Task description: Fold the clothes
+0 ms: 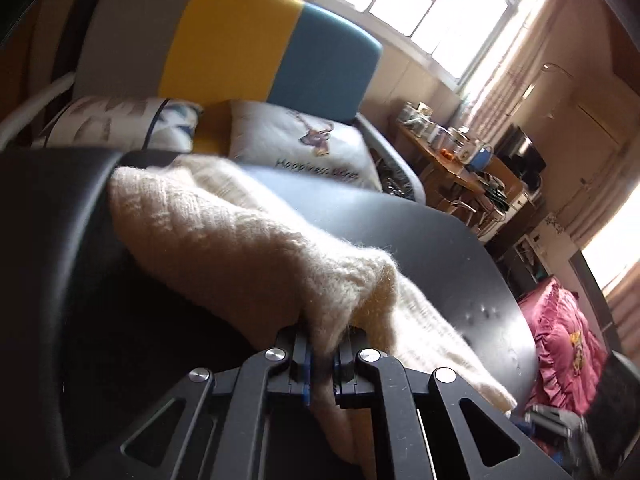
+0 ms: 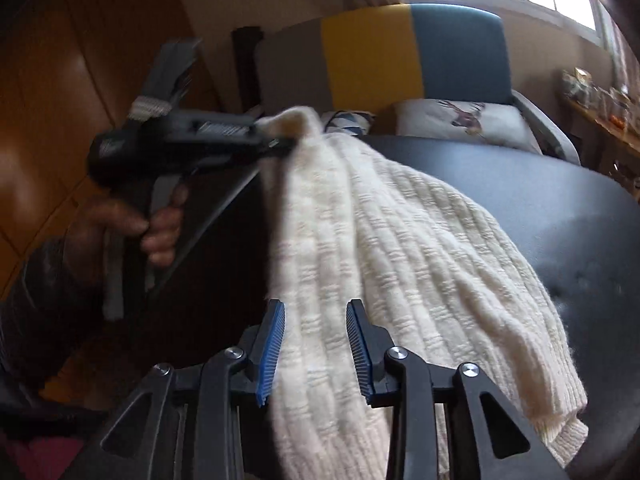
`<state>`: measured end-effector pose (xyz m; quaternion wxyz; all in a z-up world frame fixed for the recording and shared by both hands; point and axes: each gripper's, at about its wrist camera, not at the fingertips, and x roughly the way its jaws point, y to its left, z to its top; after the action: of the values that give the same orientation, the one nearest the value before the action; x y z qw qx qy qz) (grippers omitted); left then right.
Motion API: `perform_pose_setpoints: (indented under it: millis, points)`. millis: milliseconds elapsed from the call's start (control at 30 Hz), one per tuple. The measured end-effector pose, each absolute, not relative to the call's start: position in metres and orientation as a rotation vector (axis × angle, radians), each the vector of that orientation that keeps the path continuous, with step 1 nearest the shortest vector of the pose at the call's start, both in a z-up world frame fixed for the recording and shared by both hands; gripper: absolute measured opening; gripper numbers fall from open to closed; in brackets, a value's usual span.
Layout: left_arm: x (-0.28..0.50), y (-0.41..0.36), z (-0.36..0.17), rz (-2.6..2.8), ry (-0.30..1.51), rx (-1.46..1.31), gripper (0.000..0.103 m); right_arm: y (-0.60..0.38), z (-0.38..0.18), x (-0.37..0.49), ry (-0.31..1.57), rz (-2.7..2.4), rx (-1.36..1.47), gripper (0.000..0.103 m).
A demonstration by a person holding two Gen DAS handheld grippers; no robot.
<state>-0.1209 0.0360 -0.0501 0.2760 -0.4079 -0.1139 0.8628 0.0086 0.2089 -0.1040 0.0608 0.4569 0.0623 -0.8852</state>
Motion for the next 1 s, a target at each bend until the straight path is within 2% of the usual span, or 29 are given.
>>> perform_pose_setpoints:
  millis: [200,233,300,400,467,533,733,767,833,1000]
  points:
    - [-0.138,0.101,-0.035,2.250,-0.105,-1.087,0.007,0.170,-0.106,0.034,0.377,-2.583,1.329,0.035]
    - [-0.140,0.111,-0.037,2.234,-0.074,-1.091,0.007,0.178,-0.108,0.031,0.298,-2.598,1.346,0.035]
    - [-0.143,0.129,-0.041,2.204,-0.020,-1.101,0.007,0.219,-0.113,0.022,-0.050,-2.632,1.377,0.035]
    - [-0.147,0.124,-0.056,2.186,-0.078,-1.149,0.008,0.279,-0.124,0.017,-0.565,-2.575,1.344,0.026]
    - [-0.144,0.111,-0.067,2.184,-0.137,-1.179,0.009,0.309,-0.136,0.015,-0.843,-2.488,1.300,0.020]
    - [-0.137,0.097,-0.079,2.193,-0.190,-1.209,0.017,0.326,-0.148,0.015,-1.022,-2.404,1.255,0.016]
    - [-0.100,0.074,-0.122,2.142,-0.395,-1.325,0.040,0.341,-0.166,0.018,-1.242,-2.272,1.159,0.014]
    - [-0.093,0.073,-0.128,2.136,-0.445,-1.335,0.041,0.345,-0.169,0.016,-1.266,-2.254,1.146,0.014]
    - [-0.082,0.073,-0.138,2.119,-0.548,-1.348,0.052,0.346,-0.170,0.015,-1.281,-2.236,1.127,0.014]
    - [-0.079,0.086,-0.136,2.264,-0.605,-1.316,0.055,0.350,-0.173,0.007,-1.284,-2.220,1.098,0.014]
